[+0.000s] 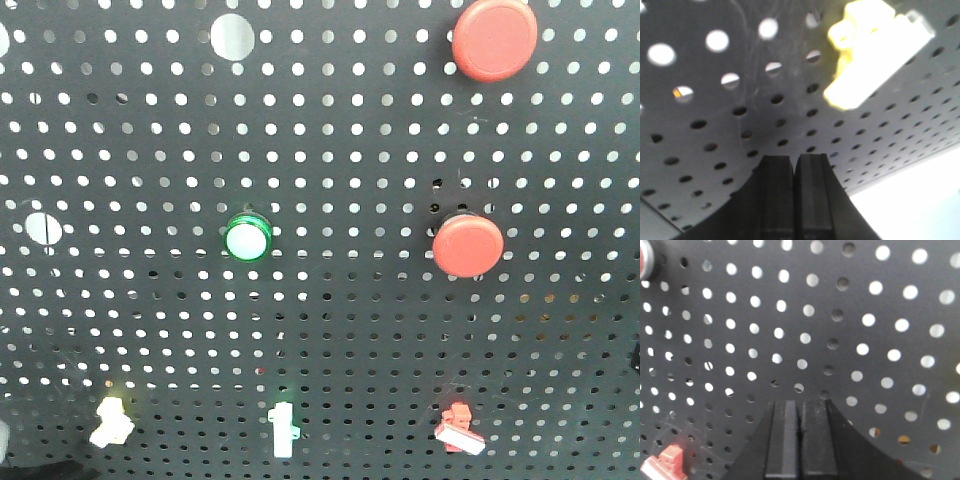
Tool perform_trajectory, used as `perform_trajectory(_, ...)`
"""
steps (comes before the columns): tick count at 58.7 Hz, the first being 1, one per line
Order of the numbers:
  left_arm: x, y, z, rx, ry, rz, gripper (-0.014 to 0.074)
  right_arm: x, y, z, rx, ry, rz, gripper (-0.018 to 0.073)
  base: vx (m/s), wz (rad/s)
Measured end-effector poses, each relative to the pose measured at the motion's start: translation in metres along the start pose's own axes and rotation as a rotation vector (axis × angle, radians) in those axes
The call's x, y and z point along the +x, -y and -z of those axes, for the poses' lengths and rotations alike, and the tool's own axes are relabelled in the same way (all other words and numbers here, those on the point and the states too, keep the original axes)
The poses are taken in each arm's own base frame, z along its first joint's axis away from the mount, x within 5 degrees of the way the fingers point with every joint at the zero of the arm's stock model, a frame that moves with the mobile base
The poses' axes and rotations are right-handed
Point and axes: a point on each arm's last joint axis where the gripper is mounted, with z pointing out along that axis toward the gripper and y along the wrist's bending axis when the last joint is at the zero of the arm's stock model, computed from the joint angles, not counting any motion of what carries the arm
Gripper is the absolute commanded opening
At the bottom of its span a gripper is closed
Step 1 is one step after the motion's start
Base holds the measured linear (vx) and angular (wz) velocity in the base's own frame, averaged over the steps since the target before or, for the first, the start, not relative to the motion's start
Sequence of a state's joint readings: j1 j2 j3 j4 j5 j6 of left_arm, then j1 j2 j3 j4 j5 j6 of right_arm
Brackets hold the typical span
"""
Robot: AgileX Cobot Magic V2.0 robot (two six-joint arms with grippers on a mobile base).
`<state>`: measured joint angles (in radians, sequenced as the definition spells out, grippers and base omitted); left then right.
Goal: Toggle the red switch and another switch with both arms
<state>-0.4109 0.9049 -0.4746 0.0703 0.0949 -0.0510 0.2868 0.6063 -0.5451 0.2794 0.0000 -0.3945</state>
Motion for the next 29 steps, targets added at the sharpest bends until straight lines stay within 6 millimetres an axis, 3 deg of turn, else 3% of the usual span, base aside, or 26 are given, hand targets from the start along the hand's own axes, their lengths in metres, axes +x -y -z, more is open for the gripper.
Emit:
perform_trajectory(17,0.007,0.000,0.024,0.000,0.089,0.004,0.0003,0.006,-0.003,-0.008,-0.023,-0.053,-0.029,-0.0006,0.00,0.00)
perform_trajectory(29,0.019,0.000,0.046,-0.002,0.155,0.004,0.0003,0.018,-0.026,-0.024,-0.170,-0.132,-0.014,-0.0006,0.00,0.00)
